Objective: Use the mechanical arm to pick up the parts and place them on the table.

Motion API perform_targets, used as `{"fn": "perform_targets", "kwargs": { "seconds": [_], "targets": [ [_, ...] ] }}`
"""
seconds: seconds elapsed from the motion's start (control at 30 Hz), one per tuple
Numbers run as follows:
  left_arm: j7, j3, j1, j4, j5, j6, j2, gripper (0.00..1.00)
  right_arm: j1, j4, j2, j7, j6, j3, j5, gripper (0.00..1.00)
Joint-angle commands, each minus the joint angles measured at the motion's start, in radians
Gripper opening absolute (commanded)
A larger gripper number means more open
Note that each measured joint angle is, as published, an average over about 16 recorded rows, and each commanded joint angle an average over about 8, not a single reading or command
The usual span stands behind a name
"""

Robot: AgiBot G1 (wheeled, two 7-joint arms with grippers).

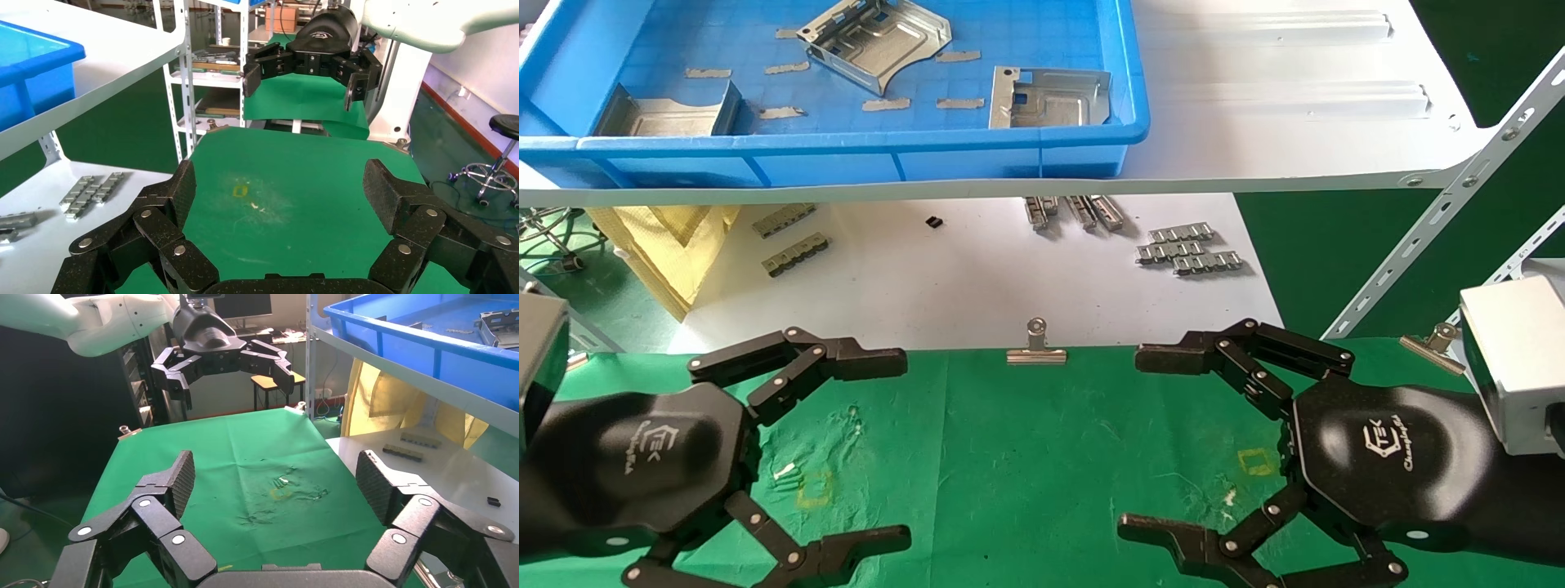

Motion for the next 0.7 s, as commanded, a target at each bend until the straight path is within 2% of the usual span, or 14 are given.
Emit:
{"fn": "perform_targets", "kwargs": {
  "seconds": [0.03,0.53,0.57,0.7],
  "targets": [
    [0.0,0.0,0.0,0.0,0.0,0.0,0.0,1.0,0.0,0.0,0.0,0.0,0.0,0.0,0.0,0.0],
    [0.0,0.0,0.0,0.0,0.0,0.0,0.0,1.0,0.0,0.0,0.0,0.0,0.0,0.0,0.0,0.01],
    [0.0,0.0,0.0,0.0,0.0,0.0,0.0,1.0,0.0,0.0,0.0,0.0,0.0,0.0,0.0,0.07],
    [0.0,0.0,0.0,0.0,0.0,0.0,0.0,1.0,0.0,0.0,0.0,0.0,0.0,0.0,0.0,0.57]
  ]
}}
